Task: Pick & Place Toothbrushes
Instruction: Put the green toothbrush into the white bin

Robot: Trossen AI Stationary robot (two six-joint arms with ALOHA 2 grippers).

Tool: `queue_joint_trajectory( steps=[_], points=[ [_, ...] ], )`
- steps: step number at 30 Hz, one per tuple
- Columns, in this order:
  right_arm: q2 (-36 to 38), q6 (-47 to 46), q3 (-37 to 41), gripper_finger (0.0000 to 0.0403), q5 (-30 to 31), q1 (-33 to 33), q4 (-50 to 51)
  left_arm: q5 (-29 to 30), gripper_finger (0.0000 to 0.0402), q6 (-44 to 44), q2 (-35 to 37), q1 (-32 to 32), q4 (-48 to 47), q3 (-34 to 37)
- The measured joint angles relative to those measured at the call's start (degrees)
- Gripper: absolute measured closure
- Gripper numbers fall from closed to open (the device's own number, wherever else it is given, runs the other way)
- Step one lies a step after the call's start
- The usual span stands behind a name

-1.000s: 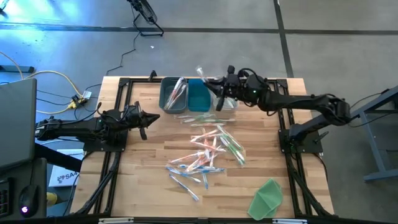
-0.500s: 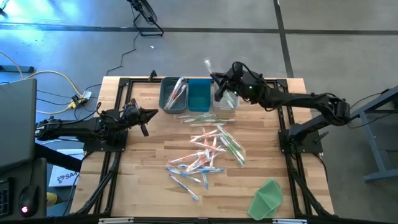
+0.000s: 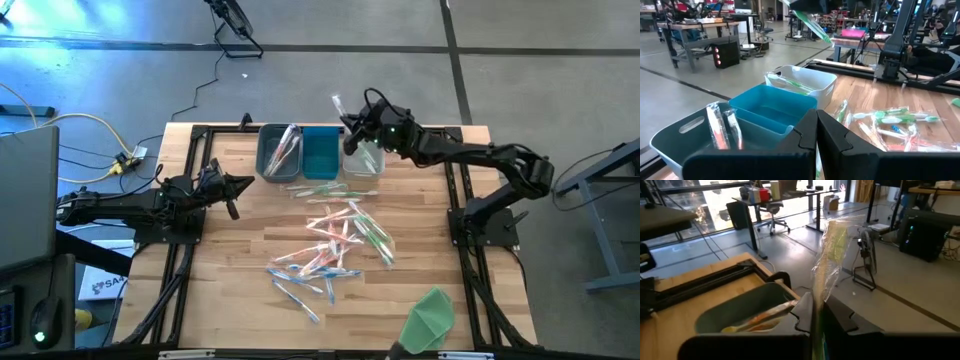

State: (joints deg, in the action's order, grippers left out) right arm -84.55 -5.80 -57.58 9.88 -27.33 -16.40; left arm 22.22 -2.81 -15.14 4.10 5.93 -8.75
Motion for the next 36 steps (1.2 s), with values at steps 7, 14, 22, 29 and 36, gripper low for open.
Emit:
queue_joint_trajectory(
  steps=[7,14,22,29,36],
  points=[
    [0.00,-1.89,0.13,0.0390,-5.60,-4.35,3.72,-0.02,0.0400,-0.02,0.00,0.00,0.04,0.00],
    [0.00,-5.01,3.21,0.0391,-5.99,-6.66,3.66,-0.04,0.0400,-0.02,0.00,0.00,0.03,0.00],
    [0.00,-9.87,11.41,0.0391,-4.39,-6.86,-6.62,-0.16,0.0400,-0.02,0.00,0.00,0.03,0.00],
    [-0.33,-10.79,14.42,0.0391,0.49,-6.69,-8.66,-0.15,0.0400,-0.02,0.02,0.00,0.02,0.00],
    [-0.33,-10.60,14.47,0.0391,0.82,-6.73,-9.66,-0.13,0.0400,-0.02,0.02,0.00,0.03,0.00]
  ],
)
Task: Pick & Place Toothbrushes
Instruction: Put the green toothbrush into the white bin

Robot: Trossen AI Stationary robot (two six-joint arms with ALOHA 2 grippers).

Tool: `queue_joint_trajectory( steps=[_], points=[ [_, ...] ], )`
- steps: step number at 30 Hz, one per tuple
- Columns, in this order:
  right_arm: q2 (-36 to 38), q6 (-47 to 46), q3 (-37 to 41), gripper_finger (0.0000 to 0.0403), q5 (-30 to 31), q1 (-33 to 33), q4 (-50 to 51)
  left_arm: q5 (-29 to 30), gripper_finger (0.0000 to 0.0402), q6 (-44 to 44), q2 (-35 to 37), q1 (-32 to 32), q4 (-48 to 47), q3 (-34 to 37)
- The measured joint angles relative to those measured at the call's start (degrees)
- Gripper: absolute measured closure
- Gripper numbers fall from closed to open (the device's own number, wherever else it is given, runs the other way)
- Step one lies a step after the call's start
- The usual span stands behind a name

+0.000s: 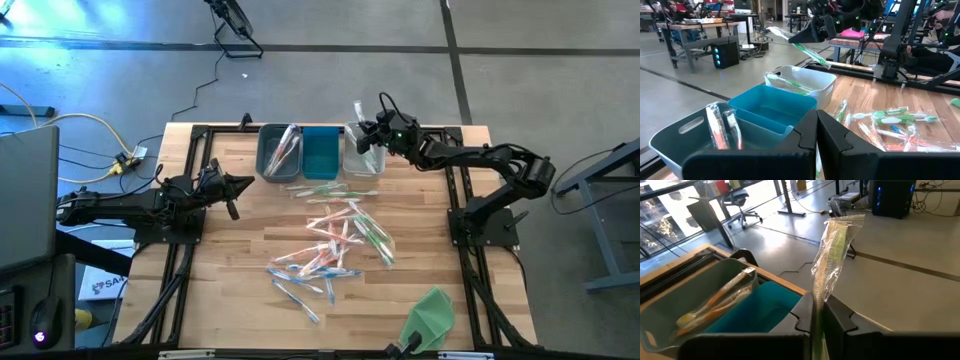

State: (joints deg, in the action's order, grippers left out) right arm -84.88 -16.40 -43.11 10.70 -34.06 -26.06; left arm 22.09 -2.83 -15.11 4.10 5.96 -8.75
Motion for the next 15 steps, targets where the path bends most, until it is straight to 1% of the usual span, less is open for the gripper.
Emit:
queue_joint_trajectory(
  steps=[7,12,15],
  points=[
    [0.00,0.13,0.00,0.0391,-0.45,0.04,-0.77,0.07,0.0400,0.00,0.00,0.00,0.45,0.00],
    [0.00,1.05,0.00,0.0391,-4.77,0.04,-4.09,0.13,0.0400,0.00,0.00,0.00,1.56,0.00],
    [0.00,1.43,0.00,0.0391,-4.97,0.44,-3.88,0.11,0.0400,-0.01,0.00,0.00,2.25,0.00]
  ],
)
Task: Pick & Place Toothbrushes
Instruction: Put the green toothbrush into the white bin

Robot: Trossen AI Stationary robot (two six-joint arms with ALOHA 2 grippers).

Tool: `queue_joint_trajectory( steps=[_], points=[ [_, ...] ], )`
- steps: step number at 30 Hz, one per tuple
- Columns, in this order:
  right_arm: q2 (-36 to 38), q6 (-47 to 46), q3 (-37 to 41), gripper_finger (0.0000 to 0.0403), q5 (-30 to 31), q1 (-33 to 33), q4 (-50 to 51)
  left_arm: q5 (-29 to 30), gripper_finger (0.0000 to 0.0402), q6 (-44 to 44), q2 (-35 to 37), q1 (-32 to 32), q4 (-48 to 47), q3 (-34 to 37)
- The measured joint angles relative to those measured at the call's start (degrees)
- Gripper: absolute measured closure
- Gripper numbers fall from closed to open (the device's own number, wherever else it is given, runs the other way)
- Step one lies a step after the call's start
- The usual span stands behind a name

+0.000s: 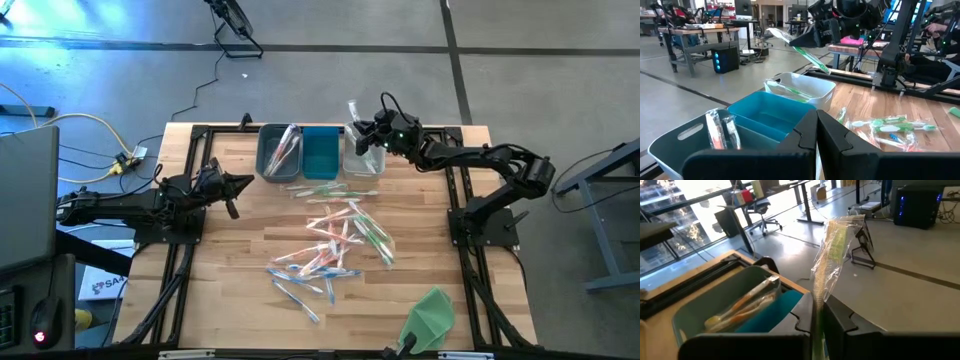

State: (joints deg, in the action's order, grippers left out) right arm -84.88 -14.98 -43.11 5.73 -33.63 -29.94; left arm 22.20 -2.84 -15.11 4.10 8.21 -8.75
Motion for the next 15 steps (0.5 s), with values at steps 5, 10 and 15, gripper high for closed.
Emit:
queue_joint_trajectory(
  steps=[5,10,15],
  points=[
    [0.00,2.20,0.00,0.0391,-0.76,0.91,-0.33,0.00,0.0400,-0.01,0.00,0.00,1.84,-0.02],
    [0.00,3.21,0.00,0.0391,-0.05,0.18,-0.41,0.00,0.0400,-0.01,-0.01,0.00,2.23,-0.02],
    [0.00,7.63,-0.02,0.0391,0.79,1.06,-3.80,0.00,0.0400,1.07,0.00,0.02,2.23,-0.02]
  ],
)
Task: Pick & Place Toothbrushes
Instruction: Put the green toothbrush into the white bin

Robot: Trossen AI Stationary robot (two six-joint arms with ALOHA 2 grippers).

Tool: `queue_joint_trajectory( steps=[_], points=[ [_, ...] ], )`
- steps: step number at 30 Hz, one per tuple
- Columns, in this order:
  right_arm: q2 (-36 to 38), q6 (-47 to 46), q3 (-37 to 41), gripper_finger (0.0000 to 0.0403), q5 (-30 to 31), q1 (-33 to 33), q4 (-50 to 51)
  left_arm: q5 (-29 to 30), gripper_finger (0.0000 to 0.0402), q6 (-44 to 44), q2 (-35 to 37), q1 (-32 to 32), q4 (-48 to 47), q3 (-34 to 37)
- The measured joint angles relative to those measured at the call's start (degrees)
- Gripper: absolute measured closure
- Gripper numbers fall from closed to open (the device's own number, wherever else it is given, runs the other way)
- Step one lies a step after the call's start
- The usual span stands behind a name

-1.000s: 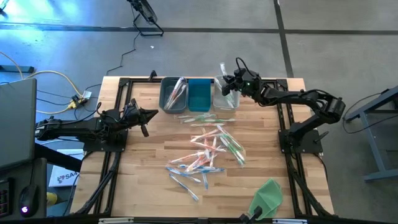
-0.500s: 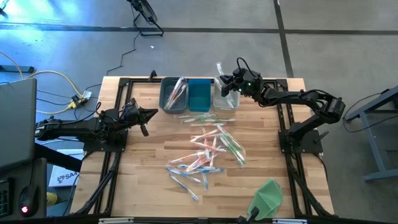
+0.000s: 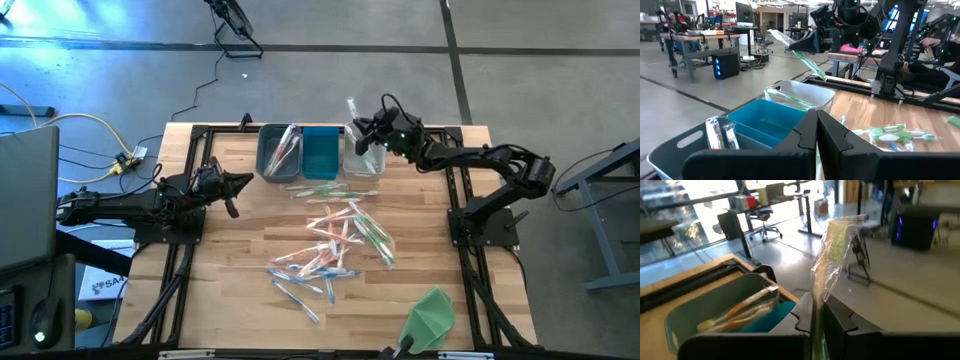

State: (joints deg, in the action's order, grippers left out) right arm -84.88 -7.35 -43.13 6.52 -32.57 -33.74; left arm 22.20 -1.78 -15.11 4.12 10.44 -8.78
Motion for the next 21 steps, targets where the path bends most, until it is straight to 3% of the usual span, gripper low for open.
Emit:
queue_joint_trajectory(
  steps=[11,21],
  points=[
    [-2.68,3.62,-1.16,0.0391,1.10,3.08,-3.16,0.00,0.0400,2.02,-0.02,-0.01,0.17,0.00],
    [-13.00,7.82,-12.92,0.0391,5.04,1.90,7.80,0.00,0.0400,1.56,0.00,-0.02,0.20,0.00]
  ],
)
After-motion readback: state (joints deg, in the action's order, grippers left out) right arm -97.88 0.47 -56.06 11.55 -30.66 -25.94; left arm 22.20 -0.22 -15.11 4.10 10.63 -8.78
